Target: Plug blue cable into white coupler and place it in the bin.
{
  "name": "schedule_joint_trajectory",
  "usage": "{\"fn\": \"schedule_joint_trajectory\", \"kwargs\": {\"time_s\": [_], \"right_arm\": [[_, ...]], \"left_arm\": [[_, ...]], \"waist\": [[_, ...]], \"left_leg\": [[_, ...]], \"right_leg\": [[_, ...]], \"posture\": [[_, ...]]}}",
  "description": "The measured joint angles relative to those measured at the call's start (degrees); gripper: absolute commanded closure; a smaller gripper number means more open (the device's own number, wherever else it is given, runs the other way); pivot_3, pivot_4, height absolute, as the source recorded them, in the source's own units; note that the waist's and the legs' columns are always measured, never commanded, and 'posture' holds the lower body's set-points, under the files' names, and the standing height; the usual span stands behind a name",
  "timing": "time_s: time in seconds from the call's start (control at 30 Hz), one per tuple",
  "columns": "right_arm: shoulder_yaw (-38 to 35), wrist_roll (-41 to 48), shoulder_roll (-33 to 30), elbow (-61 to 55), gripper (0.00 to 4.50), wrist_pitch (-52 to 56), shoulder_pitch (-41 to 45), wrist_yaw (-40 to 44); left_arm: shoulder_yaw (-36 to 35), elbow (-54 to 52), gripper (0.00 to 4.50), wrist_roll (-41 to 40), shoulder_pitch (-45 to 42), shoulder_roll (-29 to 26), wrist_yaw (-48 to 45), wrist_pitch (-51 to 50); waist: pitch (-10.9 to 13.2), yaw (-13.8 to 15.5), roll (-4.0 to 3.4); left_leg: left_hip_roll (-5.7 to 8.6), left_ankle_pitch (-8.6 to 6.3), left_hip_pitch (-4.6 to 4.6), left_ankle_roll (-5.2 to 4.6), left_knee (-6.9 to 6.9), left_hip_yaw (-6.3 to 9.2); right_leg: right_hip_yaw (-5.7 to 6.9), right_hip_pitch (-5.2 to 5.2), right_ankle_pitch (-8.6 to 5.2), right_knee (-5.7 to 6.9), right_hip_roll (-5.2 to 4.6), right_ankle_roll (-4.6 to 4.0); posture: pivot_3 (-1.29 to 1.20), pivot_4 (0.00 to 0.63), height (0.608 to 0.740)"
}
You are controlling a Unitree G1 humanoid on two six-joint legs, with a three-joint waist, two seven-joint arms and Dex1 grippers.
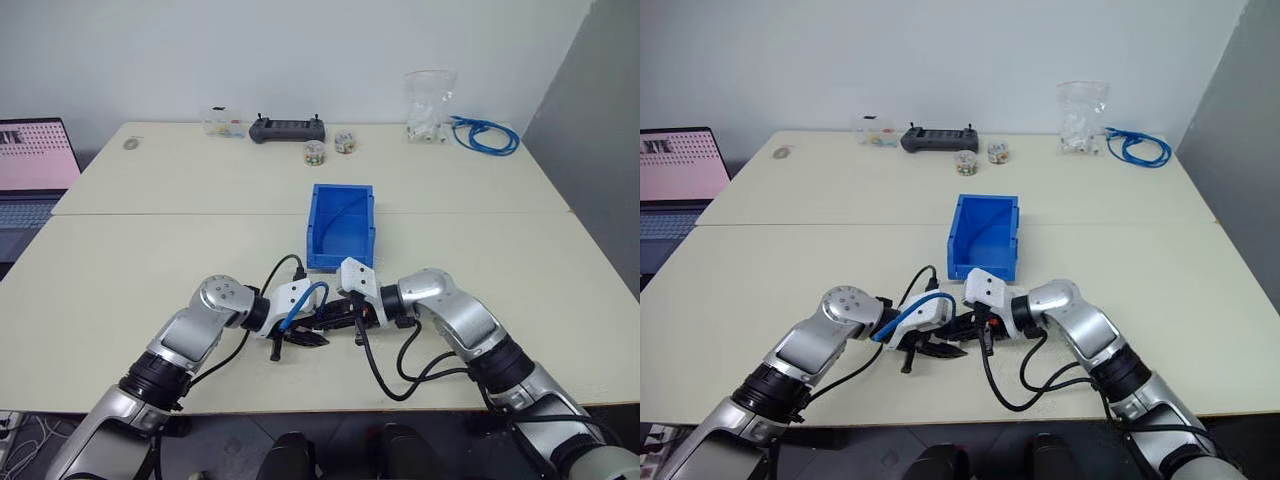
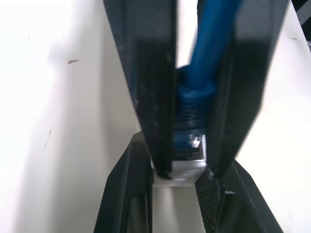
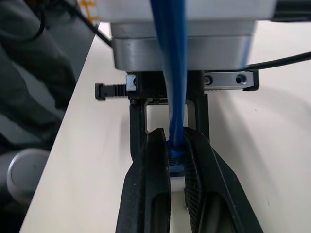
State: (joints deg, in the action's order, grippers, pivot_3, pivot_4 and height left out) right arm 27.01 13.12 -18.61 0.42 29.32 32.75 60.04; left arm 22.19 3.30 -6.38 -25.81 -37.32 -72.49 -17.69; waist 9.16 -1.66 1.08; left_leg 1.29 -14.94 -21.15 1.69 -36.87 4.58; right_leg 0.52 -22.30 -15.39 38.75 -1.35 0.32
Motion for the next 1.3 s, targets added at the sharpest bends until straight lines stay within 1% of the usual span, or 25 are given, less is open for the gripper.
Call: {"fn": "schedule_joint_trajectory", "kwargs": {"time_s": [0.03,0.13,0.17,0.27,0.33,0.37,0.43,0.5,0.6,0.63,0.7,0.77,0.87,1.0,1.07,1.1,1.2,1.23,1.27,1.3], "right_arm": [[-0.4,0.4,0.1,-0.7,4.39,1.1,-0.3,-0.5],[-5.2,4.1,0.8,-3.5,4.39,7.3,-1.8,-3.8],[-7.4,5.5,1.0,-4.8,4.39,9.3,-2.2,-5.0],[-12.8,9.2,0.9,-8.2,4.39,14.0,-2.7,-7.5],[-14.5,10.8,1.0,-9.2,4.39,15.8,-3.2,-8.9],[-14.9,11.1,1.0,-9.2,4.39,16.5,-3.2,-9.5],[-16.7,12.5,1.2,-9.3,4.39,18.0,-3.1,-10.9],[-19.7,14.0,1.4,-9.2,4.39,20.0,-0.9,-13.1],[-22.9,14.6,1.6,-6.1,4.39,21.0,8.2,-16.1],[-23.7,14.2,1.8,-3.3,4.39,21.0,11.5,-17.6],[-24.7,12.4,2.6,5.8,4.39,19.8,18.4,-19.9],[-23.5,10.1,3.0,12.7,4.39,17.7,22.2,-20.1],[-19.1,5.3,3.5,23.3,4.39,12.8,26.9,-18.4],[-14.2,-1.8,4.8,41.3,4.39,4.1,34.8,-14.7],[-12.9,-4.2,5.7,47.0,3.69,0.9,37.5,-13.5],[-12.0,-5.7,6.2,50.6,3.54,-0.9,39.2,-12.7],[-11.0,-9.8,7.9,59.9,2.8,-6.5,43.5,-10.6],[-11.0,-10.4,8.4,62.0,2.45,-7.7,44.4,-10.2],[-11.0,-10.9,8.8,63.4,2.26,-8.5,45.2,-10.0],[-11.3,-11.6,9.3,65.0,1.91,-9.4,46.1,-9.9]], "left_arm": [[-0.3,-0.1,2.9,-0.2,0.3,0.0,0.1,0.2],[-3.2,-0.7,2.23,-2.8,3.0,-1.6,-0.6,0.3],[-4.5,-0.9,2.11,-3.8,4.0,-2.7,-0.9,-0.3],[-10.0,-3.9,1.44,-7.5,7.7,-5.7,-0.5,-3.7],[-13.5,-6.6,0.95,-9.5,9.8,-7.0,0.2,-5.5],[-15.2,-8.0,0.81,-10.4,10.8,-7.3,1.0,-6.1],[-17.8,-11.0,0.34,-11.9,12.3,-7.0,3.2,-7.3],[-21.1,-14.9,0.3,-14.1,14.0,-5.8,6.7,-9.4],[-23.3,-18.5,0.3,-16.6,14.2,-4.9,10.1,-12.3],[-23.7,-19.1,0.3,-17.1,14.1,-4.4,11.0,-12.7],[-24.3,-19.7,0.3,-17.6,14.2,-3.8,13.2,-13.0],[-24.3,-19.7,0.3,-17.5,14.3,-3.7,14.8,-13.1],[-24.4,-19.3,0.3,-15.8,14.1,-3.9,17.2,-12.2],[-24.5,-17.4,0.3,-12.8,10.7,-3.6,21.9,-11.6],[-24.4,-17.3,0.3,-12.5,10.0,-3.3,22.3,-11.4],[-24.2,-17.2,0.3,-12.3,9.9,-3.2,22.5,-11.1],[-22.6,-17.2,0.3,-11.4,9.1,-2.6,23.0,-10.4],[-22.4,-17.1,0.3,-11.4,8.9,-2.1,23.2,-10.4],[-22.4,-17.0,0.3,-11.4,8.6,-1.6,23.4,-10.5],[-22.2,-17.0,0.3,-11.5,8.3,-1.1,23.6,-10.7]], "waist": [[0.0,0.0,0.0],[0.1,-0.2,0.0],[0.2,-0.4,-0.01],[0.2,-0.2,-0.04],[0.3,-0.2,-0.06],[0.3,-0.1,-0.06],[0.5,-0.1,-0.07],[0.7,0.0,-0.07],[0.9,-0.2,-0.05],[0.9,-0.3,-0.05],[0.9,-0.3,-0.04],[0.9,-0.3,-0.04],[0.9,-0.2,-0.05],[1.1,-0.2,0.01],[1.1,-0.2,0.01],[1.1,-0.2,0.0],[1.1,-0.2,0.01],[1.1,-0.2,0.01],[1.1,-0.2,0.01],[1.1,-0.2,0.02]], "left_leg": [[0.0,0.0,0.0,0.0,0.0,0.02],[-0.06,0.0,-0.04,0.0,0.01,0.04],[-0.08,0.0,-0.04,0.0,0.01,0.04],[-0.1,0.0,-0.04,0.0,0.06,0.1],[-0.1,0.0,-0.05,0.01,0.07,0.09],[-0.09,0.0,-0.06,0.01,0.07,0.08],[-0.08,0.0,-0.11,0.01,0.05,0.08],[-0.07,0.0,-0.17,0.01,0.0,0.07],[-0.07,0.0,-0.39,0.02,-0.02,0.02],[-0.07,0.01,-0.41,0.02,0.0,0.0],[-0.1,0.01,-0.58,0.02,0.0,-0.01],[-0.1,0.02,-0.72,0.02,0.0,-0.01],[-0.07,0.01,-0.77,0.02,0.01,-0.07],[-0.03,0.01,-0.83,0.02,-0.01,-0.09],[-0.03,0.01,-0.83,0.02,-0.01,-0.1],[-0.02,0.01,-0.83,0.02,0.01,-0.12],[-0.03,0.01,-0.85,0.03,0.02,-0.1],[-0.04,0.01,-0.86,0.03,0.02,-0.09],[-0.04,0.01,-0.86,0.03,0.02,-0.09],[-0.04,0.01,-0.86,0.04,0.02,-0.09]], "right_leg": [[0.0,0.0,0.0,0.0,0.0,0.0],[-0.01,-0.07,0.0,0.03,0.0,-0.01],[-0.02,-0.1,-0.01,0.08,0.01,-0.04],[0.06,-0.14,-0.1,0.11,0.01,-0.18],[0.06,-0.14,-0.12,0.1,0.0,-0.2],[0.05,-0.14,-0.12,0.08,0.0,-0.19],[0.05,-0.15,-0.11,0.06,-0.03,-0.19],[0.03,-0.2,-0.11,0.06,-0.04,-0.19],[0.0,-0.52,-0.08,0.18,-0.02,-0.16],[-0.02,-0.59,-0.08,0.21,-0.01,-0.17],[-0.01,-0.79,0.01,0.25,0.02,-0.34],[0.0,-0.92,0.1,0.27,0.03,-0.48],[-0.03,-0.96,0.1,0.24,0.0,-0.49],[-0.03,-0.98,0.12,0.22,-0.02,-0.47],[-0.04,-0.98,0.12,0.22,-0.02,-0.47],[-0.06,-1.0,0.12,0.21,-0.03,-0.47],[-0.05,-1.01,0.12,0.22,-0.03,-0.48],[-0.04,-1.01,0.12,0.22,-0.03,-0.48],[-0.04,-1.02,0.12,0.22,-0.03,-0.48],[-0.04,-1.02,0.12,0.23,-0.04,-0.49]], "posture": [[0.0,0.15,0.74],[0.0,0.15,0.74],[0.0,0.15,0.74],[0.0,0.15,0.74],[0.0,0.15,0.74],[0.0,0.15,0.74],[0.0,0.15,0.74],[0.0,0.15,0.74],[0.0,0.15,0.74],[0.0,0.15,0.74],[0.0,0.15,0.74],[0.0,0.15,0.74],[0.0,0.15,0.74],[0.0,0.15,0.74],[0.0,0.15,0.74],[0.0,0.15,0.74],[0.0,0.15,0.74],[0.0,0.15,0.74],[0.0,0.15,0.74],[0.0,0.15,0.74]]}}
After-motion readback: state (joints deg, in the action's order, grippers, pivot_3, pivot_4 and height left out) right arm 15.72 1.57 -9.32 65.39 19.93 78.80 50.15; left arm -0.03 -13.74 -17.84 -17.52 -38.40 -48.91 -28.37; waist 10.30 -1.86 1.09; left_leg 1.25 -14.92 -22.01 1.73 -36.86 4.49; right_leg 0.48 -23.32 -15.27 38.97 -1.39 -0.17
